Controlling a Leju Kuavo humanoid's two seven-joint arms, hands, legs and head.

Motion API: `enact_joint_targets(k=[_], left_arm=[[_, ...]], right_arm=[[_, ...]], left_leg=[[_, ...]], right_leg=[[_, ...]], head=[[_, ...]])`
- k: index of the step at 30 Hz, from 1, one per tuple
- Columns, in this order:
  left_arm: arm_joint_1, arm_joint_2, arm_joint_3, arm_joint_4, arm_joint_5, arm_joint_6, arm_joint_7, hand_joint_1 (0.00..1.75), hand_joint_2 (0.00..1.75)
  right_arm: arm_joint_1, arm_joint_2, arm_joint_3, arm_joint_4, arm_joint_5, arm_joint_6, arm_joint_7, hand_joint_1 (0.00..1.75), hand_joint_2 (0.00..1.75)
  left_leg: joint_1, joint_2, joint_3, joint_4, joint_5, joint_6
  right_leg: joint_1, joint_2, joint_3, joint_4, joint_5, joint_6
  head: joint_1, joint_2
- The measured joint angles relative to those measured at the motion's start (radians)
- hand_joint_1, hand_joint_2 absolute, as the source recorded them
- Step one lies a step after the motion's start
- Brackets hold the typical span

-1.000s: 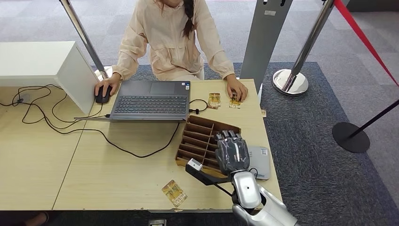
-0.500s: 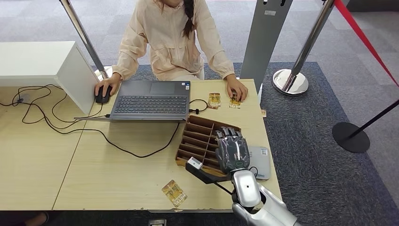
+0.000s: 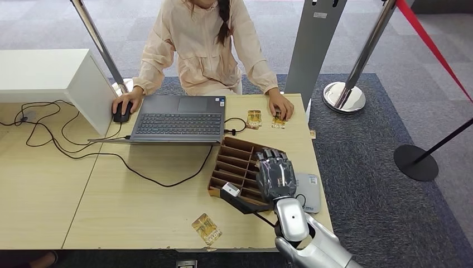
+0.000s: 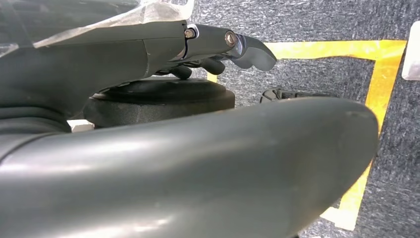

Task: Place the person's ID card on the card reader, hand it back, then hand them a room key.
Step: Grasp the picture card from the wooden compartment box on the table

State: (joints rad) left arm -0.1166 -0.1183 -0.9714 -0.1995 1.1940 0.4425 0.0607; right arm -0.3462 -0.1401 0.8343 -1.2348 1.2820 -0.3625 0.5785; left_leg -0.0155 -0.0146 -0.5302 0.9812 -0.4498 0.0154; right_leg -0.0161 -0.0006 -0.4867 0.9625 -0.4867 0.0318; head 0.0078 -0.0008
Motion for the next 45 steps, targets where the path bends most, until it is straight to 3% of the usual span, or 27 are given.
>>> enact_joint_targets(k=[26, 27, 29, 31, 33, 45], left_arm=[[0.004, 0.000, 0.032, 0.000, 0.038, 0.001, -0.039, 0.00, 0.00], [0.004, 0.000, 0.033, 0.000, 0.039, 0.001, -0.041, 0.00, 0.00], [0.004, 0.000, 0.034, 0.000, 0.042, 0.001, -0.043, 0.00, 0.00], [0.004, 0.000, 0.034, 0.000, 0.045, 0.001, -0.046, 0.00, 0.00], [0.004, 0.000, 0.035, 0.000, 0.047, 0.001, -0.050, 0.00, 0.00], [0.004, -0.002, 0.055, 0.000, 0.056, 0.002, -0.067, 0.00, 0.00]], right_arm=[[-0.028, -0.001, 0.000, 0.033, -0.025, 0.020, 0.013, 0.68, 1.75], [-0.029, -0.001, 0.000, 0.035, -0.026, 0.019, 0.013, 0.72, 1.75], [-0.030, -0.001, 0.000, 0.037, -0.027, 0.019, 0.013, 0.96, 1.75], [-0.030, -0.001, 0.000, 0.038, -0.027, 0.019, 0.014, 1.30, 1.75], [-0.030, -0.001, 0.000, 0.040, -0.027, 0.020, 0.015, 1.47, 1.75], [-0.041, -0.001, 0.001, 0.052, -0.030, 0.020, 0.017, 1.37, 1.75]], left_leg=[[0.000, 0.000, 0.000, 0.000, 0.000, 0.000], [0.000, 0.000, 0.000, 0.000, 0.000, 0.000], [0.000, 0.000, 0.000, 0.000, 0.000, 0.000], [0.000, 0.000, 0.000, 0.000, 0.000, 0.000], [0.000, 0.000, 0.000, 0.000, 0.000, 0.000], [0.000, 0.000, 0.000, 0.000, 0.000, 0.000]], right_leg=[[0.000, 0.000, 0.000, 0.000, 0.000, 0.000], [0.000, 0.000, 0.000, 0.000, 0.000, 0.000], [0.000, 0.000, 0.000, 0.000, 0.000, 0.000], [0.000, 0.000, 0.000, 0.000, 0.000, 0.000], [0.000, 0.000, 0.000, 0.000, 0.000, 0.000], [0.000, 0.000, 0.000, 0.000, 0.000, 0.000]], head=[[0.000, 0.000], [0.000, 0.000], [0.000, 0.000], [0.000, 0.000], [0.000, 0.000], [0.000, 0.000]])
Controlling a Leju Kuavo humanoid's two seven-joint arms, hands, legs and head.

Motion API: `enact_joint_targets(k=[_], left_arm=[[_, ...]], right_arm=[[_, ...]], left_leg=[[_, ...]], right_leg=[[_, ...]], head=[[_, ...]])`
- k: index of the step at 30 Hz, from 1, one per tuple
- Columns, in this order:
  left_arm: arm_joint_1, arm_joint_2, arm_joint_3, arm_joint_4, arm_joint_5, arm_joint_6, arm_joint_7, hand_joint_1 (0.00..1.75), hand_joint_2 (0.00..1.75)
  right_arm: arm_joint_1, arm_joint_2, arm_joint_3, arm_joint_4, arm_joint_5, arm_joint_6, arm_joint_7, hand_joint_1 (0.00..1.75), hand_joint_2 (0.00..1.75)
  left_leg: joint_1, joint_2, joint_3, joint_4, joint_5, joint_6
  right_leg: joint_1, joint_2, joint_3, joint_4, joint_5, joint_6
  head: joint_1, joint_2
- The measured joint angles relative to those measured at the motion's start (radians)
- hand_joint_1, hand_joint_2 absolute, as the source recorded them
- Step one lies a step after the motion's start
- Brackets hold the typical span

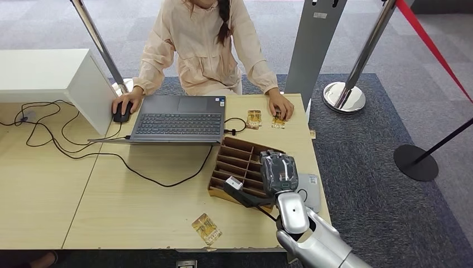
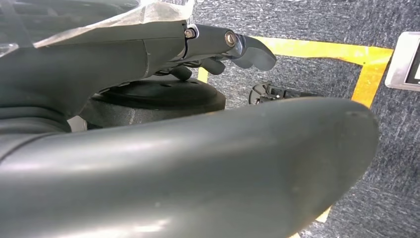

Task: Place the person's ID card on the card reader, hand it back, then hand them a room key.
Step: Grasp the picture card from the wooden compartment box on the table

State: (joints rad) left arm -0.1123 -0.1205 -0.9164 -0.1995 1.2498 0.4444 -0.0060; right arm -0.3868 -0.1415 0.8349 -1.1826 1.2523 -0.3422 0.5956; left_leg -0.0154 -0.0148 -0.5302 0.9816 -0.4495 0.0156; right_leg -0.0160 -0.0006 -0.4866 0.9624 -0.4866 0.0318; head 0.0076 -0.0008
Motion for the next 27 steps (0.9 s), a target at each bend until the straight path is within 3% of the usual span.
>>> enact_joint_targets(k=[27], left_arm=[[0.002, -0.002, 0.032, 0.000, 0.065, 0.010, -0.041, 0.00, 0.00]], right_arm=[[0.022, 0.000, -0.002, -0.038, 0.038, -0.038, 0.020, 1.17, 1.75]], left_leg=[[0.000, 0.000, 0.000, 0.000, 0.000, 0.000]], right_leg=[[0.000, 0.000, 0.000, 0.000, 0.000, 0.000]], head=[[0.000, 0.000]])
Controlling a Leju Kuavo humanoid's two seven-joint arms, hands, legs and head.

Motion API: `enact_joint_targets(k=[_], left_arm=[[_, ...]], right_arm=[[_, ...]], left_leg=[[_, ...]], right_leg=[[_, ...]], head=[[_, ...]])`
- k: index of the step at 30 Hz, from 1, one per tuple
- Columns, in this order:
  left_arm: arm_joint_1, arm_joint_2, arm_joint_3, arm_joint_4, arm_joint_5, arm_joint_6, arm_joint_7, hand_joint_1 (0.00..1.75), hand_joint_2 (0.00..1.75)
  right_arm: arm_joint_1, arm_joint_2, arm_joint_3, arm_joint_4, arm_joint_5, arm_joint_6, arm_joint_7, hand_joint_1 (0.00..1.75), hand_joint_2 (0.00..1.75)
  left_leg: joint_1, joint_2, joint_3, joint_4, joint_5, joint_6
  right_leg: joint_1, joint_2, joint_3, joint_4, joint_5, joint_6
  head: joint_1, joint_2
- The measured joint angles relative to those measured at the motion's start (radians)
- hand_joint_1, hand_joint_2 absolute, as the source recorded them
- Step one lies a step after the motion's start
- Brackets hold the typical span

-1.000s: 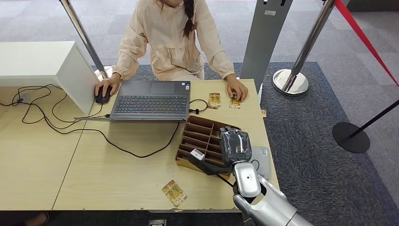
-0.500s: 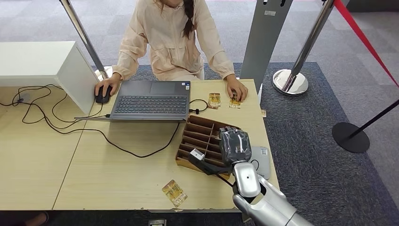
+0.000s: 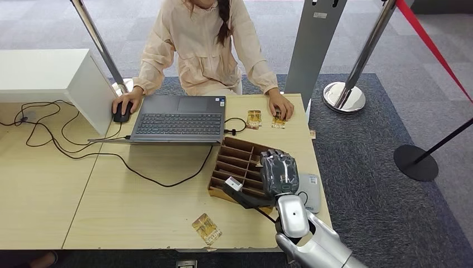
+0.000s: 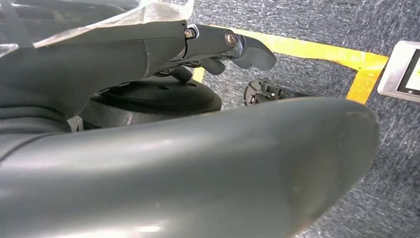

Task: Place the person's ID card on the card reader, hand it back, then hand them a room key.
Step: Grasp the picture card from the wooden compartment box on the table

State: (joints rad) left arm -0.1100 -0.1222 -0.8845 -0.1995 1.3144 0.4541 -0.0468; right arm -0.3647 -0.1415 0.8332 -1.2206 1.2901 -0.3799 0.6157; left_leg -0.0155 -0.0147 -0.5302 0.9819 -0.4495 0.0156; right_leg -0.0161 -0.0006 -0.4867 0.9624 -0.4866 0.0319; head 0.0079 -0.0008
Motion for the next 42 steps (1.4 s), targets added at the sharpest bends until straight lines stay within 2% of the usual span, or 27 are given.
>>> enact_joint_targets(k=[15, 25, 33, 42], left_arm=[[-0.003, -0.007, 0.024, 0.000, 0.028, 0.011, -0.032, 0.00, 0.00], [-0.003, -0.008, 0.042, 0.000, 0.051, 0.018, -0.050, 0.00, 0.00], [-0.003, -0.010, 0.048, 0.000, 0.075, 0.022, -0.068, 0.00, 0.00], [-0.005, -0.016, 0.070, 0.000, 0.100, 0.029, -0.093, 0.00, 0.00]], right_arm=[[0.018, 0.000, -0.001, -0.040, 0.016, -0.023, -0.006, 1.18, 1.75], [0.025, 0.000, -0.010, -0.062, 0.022, -0.032, -0.006, 1.07, 1.75], [0.054, -0.005, -0.027, -0.137, 0.045, -0.045, 0.006, 0.96, 1.75], [0.112, -0.020, -0.073, -0.246, 0.055, -0.117, 0.021, 1.06, 1.75]], left_leg=[[0.000, 0.000, 0.000, 0.000, 0.000, 0.000], [0.000, 0.000, 0.000, 0.000, 0.000, 0.000], [0.000, 0.000, 0.000, 0.000, 0.000, 0.000], [-0.001, 0.000, 0.000, 0.000, 0.000, 0.000]], right_leg=[[0.000, 0.000, 0.000, 0.000, 0.000, 0.000], [0.000, 0.000, 0.000, 0.000, 0.000, 0.000], [0.000, 0.000, 0.000, 0.000, 0.000, 0.000], [-0.001, 0.000, 0.000, 0.000, 0.000, 0.000]], head=[[0.000, 0.000], [0.000, 0.000], [0.000, 0.000], [0.000, 0.000]])
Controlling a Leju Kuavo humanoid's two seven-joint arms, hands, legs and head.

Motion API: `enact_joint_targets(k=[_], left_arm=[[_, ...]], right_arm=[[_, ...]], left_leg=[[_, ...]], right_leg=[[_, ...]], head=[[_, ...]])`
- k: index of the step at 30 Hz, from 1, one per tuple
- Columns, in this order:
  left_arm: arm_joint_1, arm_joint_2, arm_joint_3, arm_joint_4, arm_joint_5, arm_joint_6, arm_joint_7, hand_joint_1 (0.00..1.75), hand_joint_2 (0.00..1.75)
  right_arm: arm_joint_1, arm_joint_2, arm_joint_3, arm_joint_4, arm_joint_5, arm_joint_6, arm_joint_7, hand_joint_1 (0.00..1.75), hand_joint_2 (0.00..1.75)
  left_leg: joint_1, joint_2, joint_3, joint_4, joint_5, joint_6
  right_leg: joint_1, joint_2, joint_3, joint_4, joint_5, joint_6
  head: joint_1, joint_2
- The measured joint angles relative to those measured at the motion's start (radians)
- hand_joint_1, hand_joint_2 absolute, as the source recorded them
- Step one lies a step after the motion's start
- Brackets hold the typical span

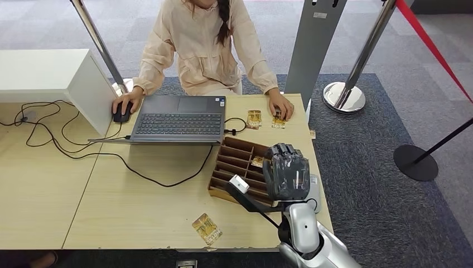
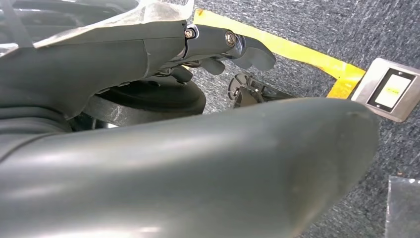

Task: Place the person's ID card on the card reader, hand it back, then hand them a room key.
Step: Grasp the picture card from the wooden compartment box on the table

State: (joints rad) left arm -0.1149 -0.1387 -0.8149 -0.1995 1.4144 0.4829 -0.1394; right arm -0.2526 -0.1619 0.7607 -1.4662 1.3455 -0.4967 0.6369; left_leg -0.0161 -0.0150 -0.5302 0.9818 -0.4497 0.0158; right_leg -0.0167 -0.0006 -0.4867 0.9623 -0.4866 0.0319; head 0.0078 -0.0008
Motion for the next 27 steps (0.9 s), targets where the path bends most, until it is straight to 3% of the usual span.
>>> enact_joint_targets(k=[4, 8, 11, 22, 27], left_arm=[[-0.002, -0.003, 0.004, 0.000, 0.002, 0.001, -0.005, 0.00, 0.00], [-0.003, -0.004, 0.008, 0.000, 0.004, 0.002, -0.008, 0.00, 0.00], [-0.003, -0.005, 0.009, 0.000, 0.005, 0.002, -0.010, 0.00, 0.00], [-0.004, -0.006, 0.011, 0.000, 0.006, 0.000, -0.009, 0.00, 0.00], [-0.004, -0.006, 0.011, 0.000, 0.007, 0.000, -0.012, 0.00, 0.00]], right_arm=[[0.019, -0.007, -0.020, -0.039, -0.003, -0.006, 0.000, 0.92, 1.75], [0.027, -0.011, -0.030, -0.055, -0.012, -0.004, -0.005, 0.29, 1.75], [0.028, -0.012, -0.034, -0.056, -0.017, 0.005, -0.011, 0.18, 1.75], [-0.001, 0.001, -0.030, -0.020, -0.053, 0.067, -0.027, 0.17, 1.75], [-0.022, 0.016, -0.022, 0.028, -0.079, 0.080, -0.028, 0.54, 1.75]], left_leg=[[0.000, 0.000, 0.000, 0.000, 0.000, 0.000], [0.000, 0.000, 0.000, 0.000, 0.000, 0.000], [0.000, 0.000, 0.000, 0.000, 0.000, 0.000], [-0.001, -0.001, 0.000, 0.000, 0.000, 0.000], [-0.001, -0.001, 0.000, 0.000, 0.000, 0.000]], right_leg=[[0.000, 0.000, 0.000, 0.000, 0.000, 0.000], [0.000, 0.000, 0.000, 0.000, 0.000, 0.000], [0.000, 0.000, 0.000, 0.000, 0.000, 0.000], [-0.001, 0.000, 0.000, 0.000, 0.000, 0.000], [-0.001, 0.000, 0.000, 0.000, 0.000, 0.000]], head=[[0.000, 0.000], [0.000, 0.000], [0.000, 0.000], [0.000, 0.000], [0.000, 0.000]])
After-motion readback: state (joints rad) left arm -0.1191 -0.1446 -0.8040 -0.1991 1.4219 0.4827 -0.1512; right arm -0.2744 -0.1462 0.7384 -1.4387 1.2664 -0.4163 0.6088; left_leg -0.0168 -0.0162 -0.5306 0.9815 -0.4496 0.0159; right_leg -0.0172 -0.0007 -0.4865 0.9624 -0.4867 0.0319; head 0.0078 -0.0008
